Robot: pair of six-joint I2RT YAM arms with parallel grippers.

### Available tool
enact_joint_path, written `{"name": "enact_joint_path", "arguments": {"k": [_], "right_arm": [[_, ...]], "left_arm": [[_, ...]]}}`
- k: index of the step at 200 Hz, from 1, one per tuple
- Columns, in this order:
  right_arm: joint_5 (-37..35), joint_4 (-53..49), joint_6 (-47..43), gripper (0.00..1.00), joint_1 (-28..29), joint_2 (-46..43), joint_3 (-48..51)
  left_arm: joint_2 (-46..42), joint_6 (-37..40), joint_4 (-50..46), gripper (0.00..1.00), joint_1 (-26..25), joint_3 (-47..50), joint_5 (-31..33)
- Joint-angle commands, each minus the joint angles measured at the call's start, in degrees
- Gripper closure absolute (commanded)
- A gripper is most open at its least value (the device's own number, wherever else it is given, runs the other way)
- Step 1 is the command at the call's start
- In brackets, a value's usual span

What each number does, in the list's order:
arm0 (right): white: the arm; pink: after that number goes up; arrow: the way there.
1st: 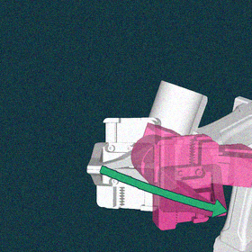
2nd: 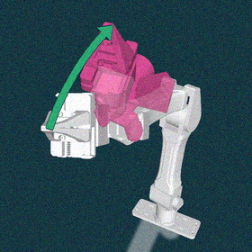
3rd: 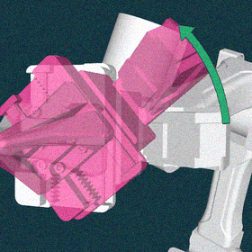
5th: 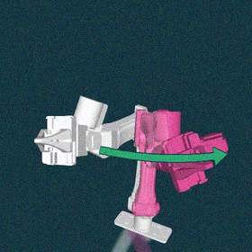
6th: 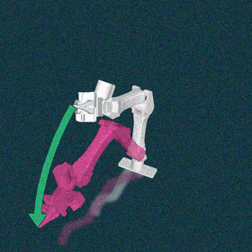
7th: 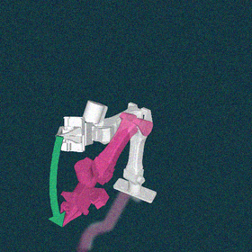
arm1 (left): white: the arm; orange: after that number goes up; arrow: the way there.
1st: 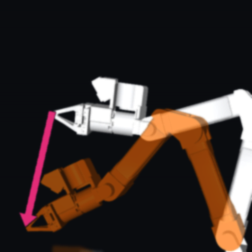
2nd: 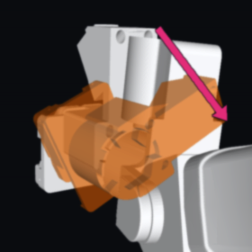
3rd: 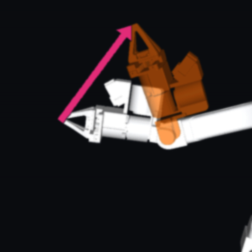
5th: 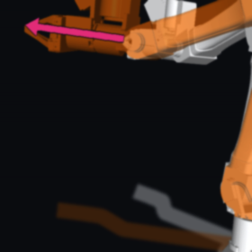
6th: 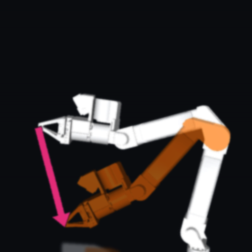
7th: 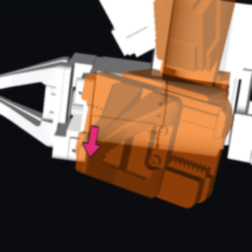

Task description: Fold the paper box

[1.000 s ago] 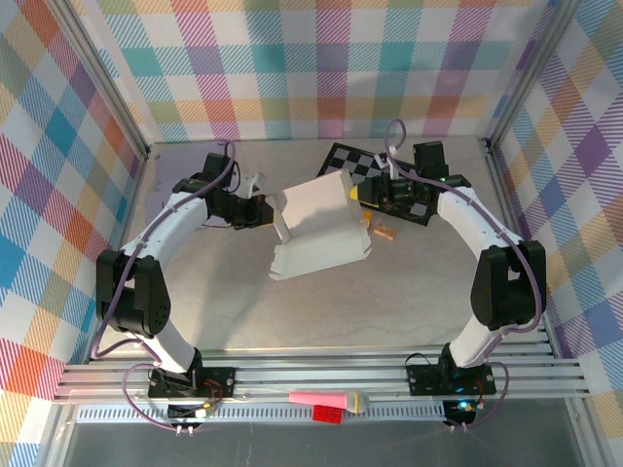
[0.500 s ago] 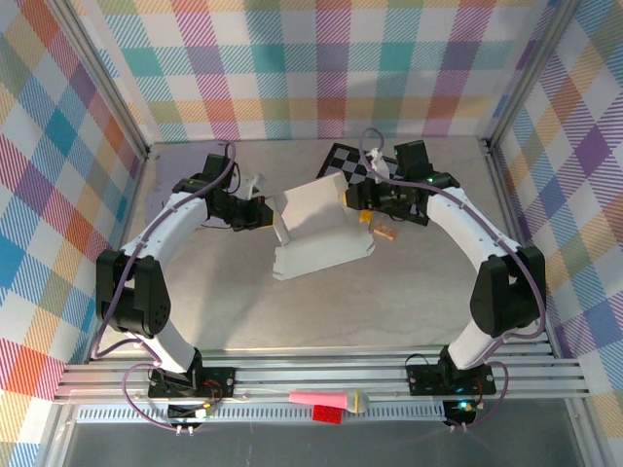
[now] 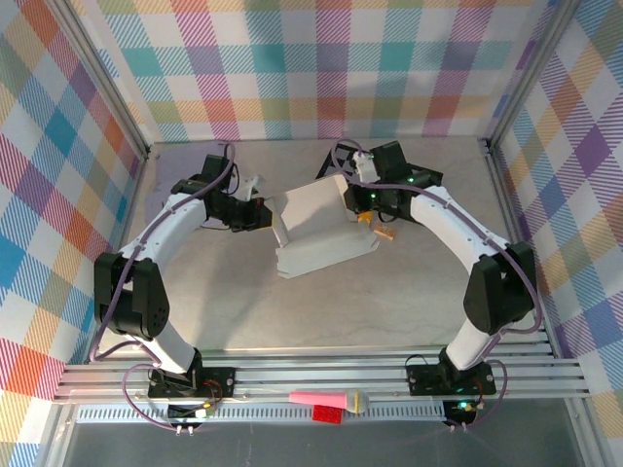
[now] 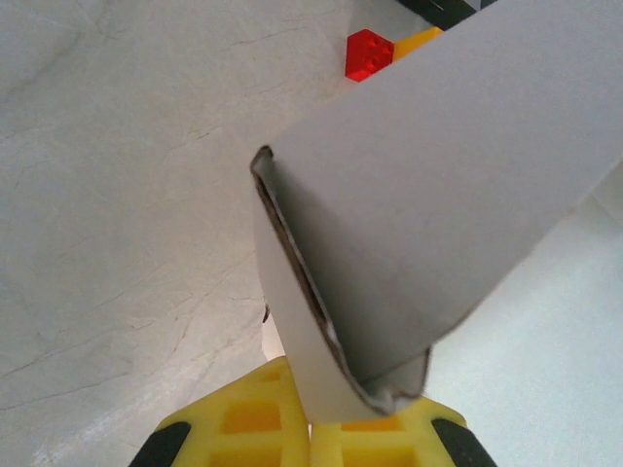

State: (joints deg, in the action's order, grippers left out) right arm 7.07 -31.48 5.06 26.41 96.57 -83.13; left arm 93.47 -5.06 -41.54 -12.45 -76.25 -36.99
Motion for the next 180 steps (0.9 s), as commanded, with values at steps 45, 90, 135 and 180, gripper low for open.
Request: {"name": "enact_joint_path", "arguments": {"k": [45, 90, 135, 180], "right_arm": [[-20.5, -3.2, 5.5, 1.0, 6.7, 2.1, -2.2], [-15.2, -0.9, 2.5, 0.87, 5.8, 2.5, -2.2], [-10.8, -0.9, 1.0, 0.84, 3.9, 3.4, -3.4], [-9.5, -1.5, 0.1, 0.79, 3.0, 4.6, -4.6]], "left_arm": [[-2.6, 1.3, -0.1, 1.0, -0.5, 0.4, -3.1], [-2.9, 1.8, -0.7, 1.0, -0.6, 0.8, -3.1], [-3.2, 1.8, -0.8, 1.0, -0.6, 1.1, -3.0], [-3.3, 1.9, -0.9, 1.0, -0.6, 1.1, -3.0]]}}
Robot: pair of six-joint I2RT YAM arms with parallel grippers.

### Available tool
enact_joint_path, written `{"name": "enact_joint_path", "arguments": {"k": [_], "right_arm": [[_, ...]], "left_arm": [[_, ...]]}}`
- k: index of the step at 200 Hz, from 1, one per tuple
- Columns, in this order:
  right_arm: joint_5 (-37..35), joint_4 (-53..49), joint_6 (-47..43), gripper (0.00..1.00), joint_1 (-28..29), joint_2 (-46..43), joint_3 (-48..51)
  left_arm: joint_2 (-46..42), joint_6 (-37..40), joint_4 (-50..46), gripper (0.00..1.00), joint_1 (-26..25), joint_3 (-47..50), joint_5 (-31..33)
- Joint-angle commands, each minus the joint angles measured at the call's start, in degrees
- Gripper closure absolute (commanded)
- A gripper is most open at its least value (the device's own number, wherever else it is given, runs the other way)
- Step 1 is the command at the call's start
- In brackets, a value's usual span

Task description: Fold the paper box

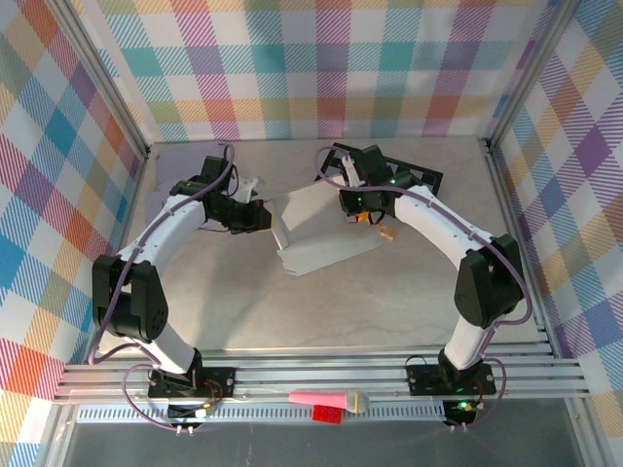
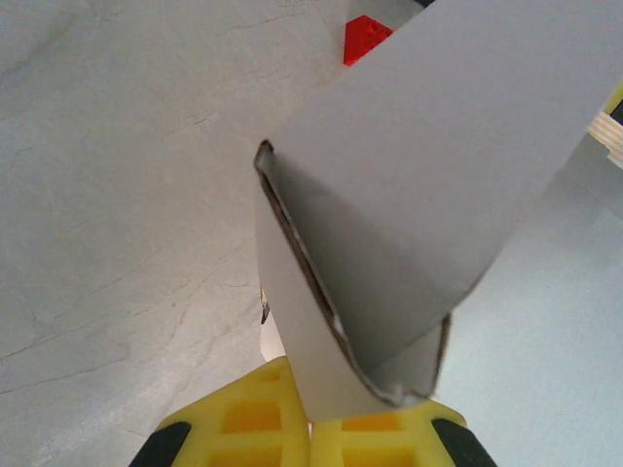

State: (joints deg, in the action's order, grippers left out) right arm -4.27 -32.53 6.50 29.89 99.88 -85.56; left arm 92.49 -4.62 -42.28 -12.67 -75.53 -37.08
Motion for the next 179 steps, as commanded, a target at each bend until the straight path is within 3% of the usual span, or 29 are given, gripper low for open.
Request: {"name": "enact_joint_path", "arguments": {"k": [1, 79, 179], "right_arm": [[1.8, -0.5, -1.3, 0.79, -0.5, 1.3, -2.2], [5.2, -1.0, -2.5, 0.72, -2.3, 2.6, -4.0], [21.0, -4.3, -5.7, 0.68, -6.4, 4.4, -6.9]], "left_arm": [[-2.3, 1.5, -0.2, 1.0, -0.3, 0.4, -2.9], [-2.6, 1.7, -0.2, 1.0, -0.4, 0.5, -3.1], [-2.4, 1.8, -0.4, 1.0, -0.4, 0.3, -3.2]]}}
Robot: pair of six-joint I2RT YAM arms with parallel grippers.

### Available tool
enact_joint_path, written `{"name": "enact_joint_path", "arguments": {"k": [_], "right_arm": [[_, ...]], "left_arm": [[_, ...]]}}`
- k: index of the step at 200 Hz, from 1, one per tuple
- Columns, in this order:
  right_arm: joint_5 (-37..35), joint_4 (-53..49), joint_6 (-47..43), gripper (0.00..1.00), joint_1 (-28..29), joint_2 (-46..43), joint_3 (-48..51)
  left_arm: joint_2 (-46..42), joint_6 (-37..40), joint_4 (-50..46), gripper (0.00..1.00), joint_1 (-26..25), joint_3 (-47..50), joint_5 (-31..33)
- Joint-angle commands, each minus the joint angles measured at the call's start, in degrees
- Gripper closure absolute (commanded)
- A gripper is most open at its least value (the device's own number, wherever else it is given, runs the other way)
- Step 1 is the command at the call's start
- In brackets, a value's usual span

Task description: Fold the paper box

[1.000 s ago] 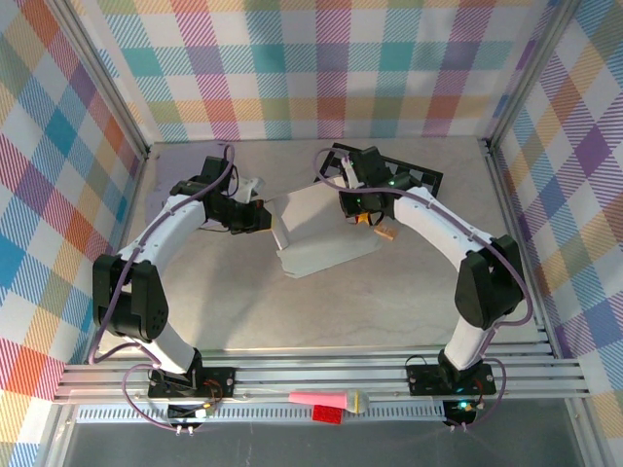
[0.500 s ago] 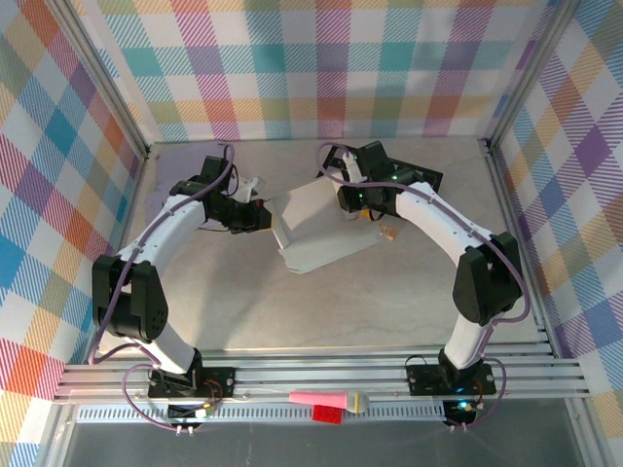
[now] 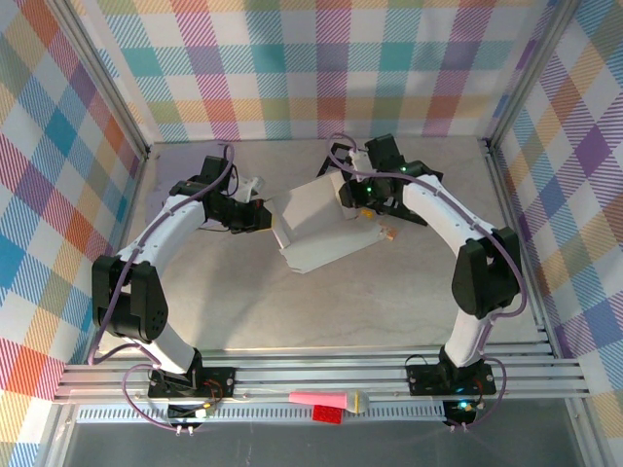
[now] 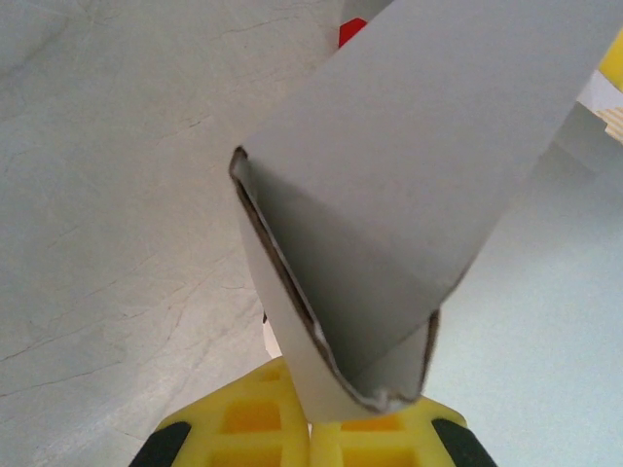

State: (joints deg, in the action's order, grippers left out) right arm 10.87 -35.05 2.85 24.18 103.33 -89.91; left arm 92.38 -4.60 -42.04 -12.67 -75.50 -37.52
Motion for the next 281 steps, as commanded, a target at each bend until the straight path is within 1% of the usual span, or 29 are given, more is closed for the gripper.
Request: {"name": "enact_joint_path", "arguments": {"k": [1, 19, 40, 62, 99, 147, 172, 187, 218, 243, 268, 281], "right_arm": [[6.0, -1.8, -2.1, 0.68, -0.7, 1.0, -2.6], [7.4, -2.4, -2.4, 0.68, -0.9, 1.5, -3.5], [7.9, -2.7, -2.2, 0.71, -0.8, 2.1, -4.4], [7.5, -2.8, -2.0, 0.67, -0.8, 2.4, -4.8], [7.1, -3.5, -2.3, 0.65, -0.8, 2.8, -5.4], [4.0, -4.2, -2.0, 0.65, -0.4, 3.7, -6.1], [1.1, -4.5, -1.4, 0.7, 0.4, 4.4, -6.8], [-2.0, -4.9, -1.1, 0.74, 1.4, 5.0, -7.5], [-10.1, -5.9, 2.1, 0.89, 4.4, 6.2, -8.9], [-20.9, -8.4, 5.5, 1.0, 7.6, 7.4, -10.4], [-33.2, -13.2, 10.5, 1.0, 10.4, 8.6, -12.1], [-38.1, -17.3, 13.9, 1.0, 11.5, 9.8, -14.2]], "left_arm": [[-2.3, 1.8, -0.6, 1.0, -0.4, 0.3, -2.8], [-2.4, 1.8, -0.7, 1.0, -0.4, 0.3, -2.8], [-2.4, 1.8, -0.7, 1.0, -0.3, 0.4, -2.7], [-2.4, 1.7, -0.7, 1.0, -0.3, 0.3, -2.8], [-2.2, 1.9, -0.7, 1.0, -0.3, 0.3, -2.9], [-1.9, 1.8, -0.5, 1.0, -0.4, 0.1, -3.0], [-1.7, 1.7, -0.5, 1.0, -0.3, 0.1, -3.2], [-1.6, 1.8, -0.5, 1.0, -0.4, 0.1, -3.3], [-1.2, 1.4, -0.2, 1.0, -0.4, 0.3, -3.2], [-1.0, 1.0, 0.0, 1.0, -0.4, 0.2, -2.7], [-0.9, 0.6, 0.1, 1.0, -0.4, 0.3, -2.0], [-0.8, 0.0, 0.2, 1.0, -0.5, 0.4, -1.3]]}}
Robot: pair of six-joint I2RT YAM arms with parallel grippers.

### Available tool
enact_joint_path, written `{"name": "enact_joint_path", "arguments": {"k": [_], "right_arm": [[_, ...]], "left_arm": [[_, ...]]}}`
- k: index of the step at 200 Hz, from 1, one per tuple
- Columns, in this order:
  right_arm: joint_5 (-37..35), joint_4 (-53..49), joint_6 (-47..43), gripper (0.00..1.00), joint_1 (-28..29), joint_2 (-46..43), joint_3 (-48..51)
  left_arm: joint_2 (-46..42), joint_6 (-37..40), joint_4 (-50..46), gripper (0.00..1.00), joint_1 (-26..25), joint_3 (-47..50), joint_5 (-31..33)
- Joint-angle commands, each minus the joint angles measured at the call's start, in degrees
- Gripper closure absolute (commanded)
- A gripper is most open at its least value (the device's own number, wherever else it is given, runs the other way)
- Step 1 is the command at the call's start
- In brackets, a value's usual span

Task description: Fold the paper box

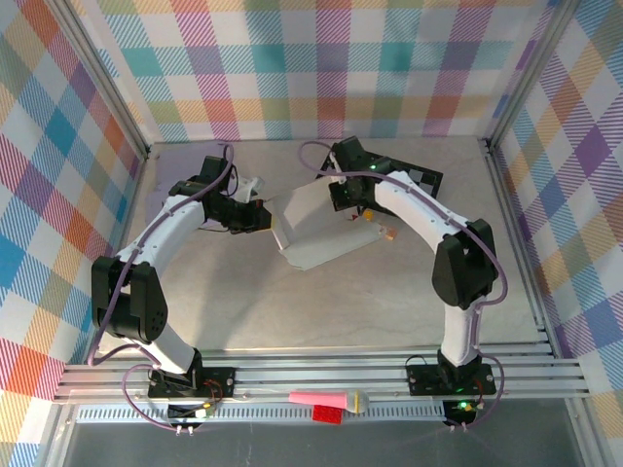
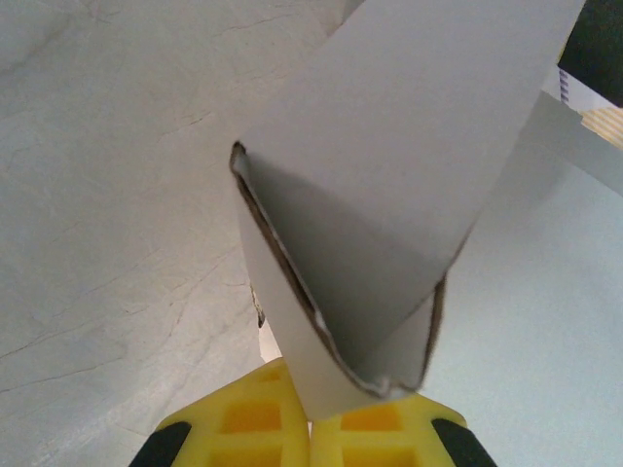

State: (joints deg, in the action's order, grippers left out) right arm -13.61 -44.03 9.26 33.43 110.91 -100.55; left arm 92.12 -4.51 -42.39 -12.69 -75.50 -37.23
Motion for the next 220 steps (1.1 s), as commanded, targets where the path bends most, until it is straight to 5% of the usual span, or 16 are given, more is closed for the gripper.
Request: {"name": "enact_joint_path", "arguments": {"k": [1, 49, 105, 147, 220], "right_arm": [[-14.0, -8.6, 7.8, 1.0, 2.3, 2.4, -3.7], [-24.5, -19.8, 18.5, 1.0, 6.1, 6.1, -9.1], [-26.2, -28.0, 22.8, 1.0, 7.3, 10.4, -16.0], [-15.5, -15.3, 13.4, 1.0, 5.9, 6.4, -9.4], [-0.7, -3.5, 5.2, 0.81, 3.0, 2.0, -3.9]], "left_arm": [[-0.5, -0.1, 0.6, 1.0, -0.5, 0.4, -1.5], [-0.4, -1.2, 2.1, 1.0, -1.2, 1.6, -1.2], [0.2, -1.6, 2.7, 1.0, -1.5, 1.4, -1.9], [0.4, -1.1, 2.4, 1.0, -1.6, 1.4, -2.2], [0.7, -0.7, 1.9, 1.0, -1.7, 1.1, -2.8]]}}
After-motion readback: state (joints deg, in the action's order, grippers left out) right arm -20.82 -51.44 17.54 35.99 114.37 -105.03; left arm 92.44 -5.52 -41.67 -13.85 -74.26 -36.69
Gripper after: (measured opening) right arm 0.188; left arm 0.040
